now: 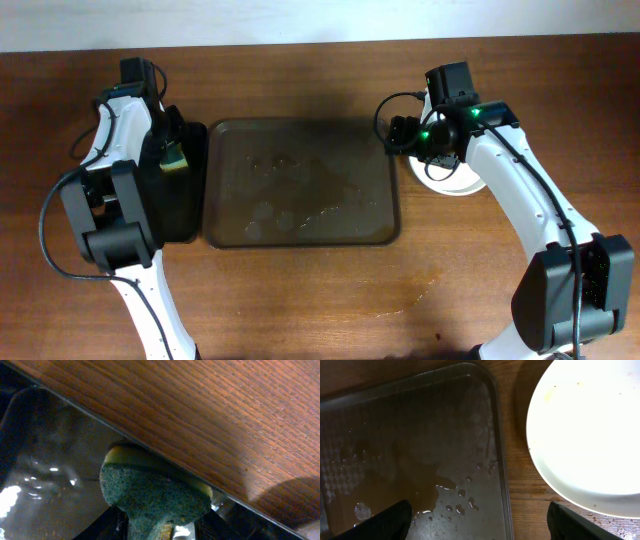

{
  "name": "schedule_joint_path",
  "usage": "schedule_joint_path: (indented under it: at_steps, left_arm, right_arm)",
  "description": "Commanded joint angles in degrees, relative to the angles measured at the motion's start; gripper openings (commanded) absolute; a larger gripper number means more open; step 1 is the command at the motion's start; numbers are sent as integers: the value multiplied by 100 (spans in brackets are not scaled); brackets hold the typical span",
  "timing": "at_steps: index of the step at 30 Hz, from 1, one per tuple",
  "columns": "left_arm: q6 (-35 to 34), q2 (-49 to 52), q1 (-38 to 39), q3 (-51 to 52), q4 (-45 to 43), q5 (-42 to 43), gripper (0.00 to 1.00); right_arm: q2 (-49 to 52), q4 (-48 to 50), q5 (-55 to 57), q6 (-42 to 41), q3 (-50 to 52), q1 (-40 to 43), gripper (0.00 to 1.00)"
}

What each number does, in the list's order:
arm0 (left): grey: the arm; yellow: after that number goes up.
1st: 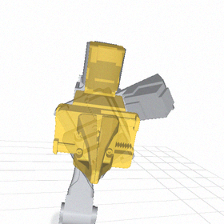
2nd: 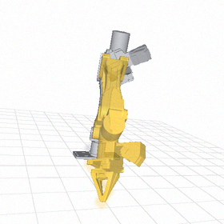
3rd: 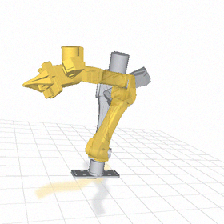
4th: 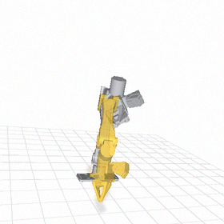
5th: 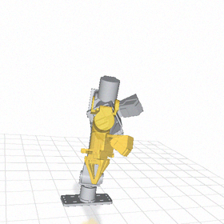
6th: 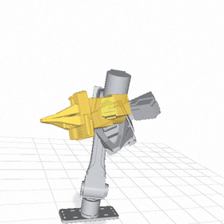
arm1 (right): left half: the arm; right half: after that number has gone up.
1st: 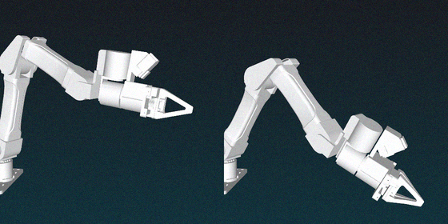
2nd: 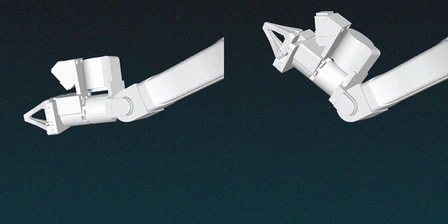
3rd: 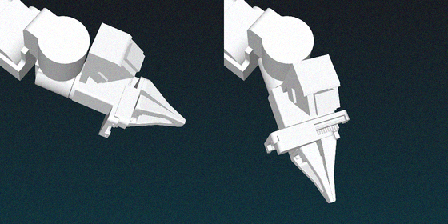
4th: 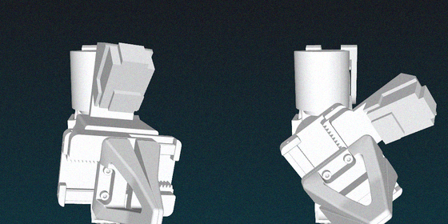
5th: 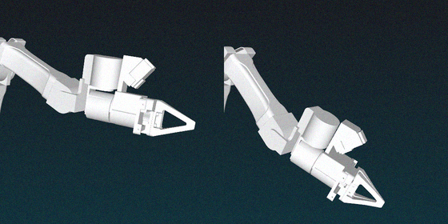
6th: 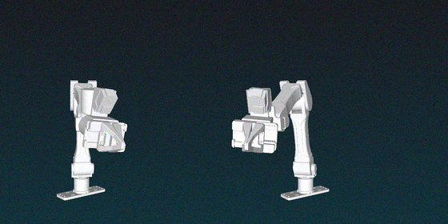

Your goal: Clean dirty plates on tray and stack at the side

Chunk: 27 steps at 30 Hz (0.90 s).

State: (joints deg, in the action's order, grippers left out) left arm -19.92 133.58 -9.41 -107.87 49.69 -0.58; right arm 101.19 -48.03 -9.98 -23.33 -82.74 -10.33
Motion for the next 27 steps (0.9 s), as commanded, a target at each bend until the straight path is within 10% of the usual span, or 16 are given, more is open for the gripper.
schedule_joint_path:
  at_steps: [1, 12, 16, 17, 27]
  left_arm:
    - [-50, -254, -31, -138, 356, 81, 42]
    - [697, -1954, -9, -289, 1858, -44, 57]
    - [1060, -3001, 144, -437, 1784, -48, 78]
    - [1060, -3270, 149, -437, 1812, -68, 99]
    - [1060, -3707, 149, -435, 1856, -66, 99]
  right_arm:
    - [-55, -22, 74, 63, -85, -22, 87]
    - [-195, -179, -13, 66, -131, -22, 82]
    - [-990, -848, 133, 411, -844, -15, 82]
    - [-1266, -1147, 411, 411, -1121, -15, 83]
    - [-3882, -2680, -184, 404, -2020, -17, 98]
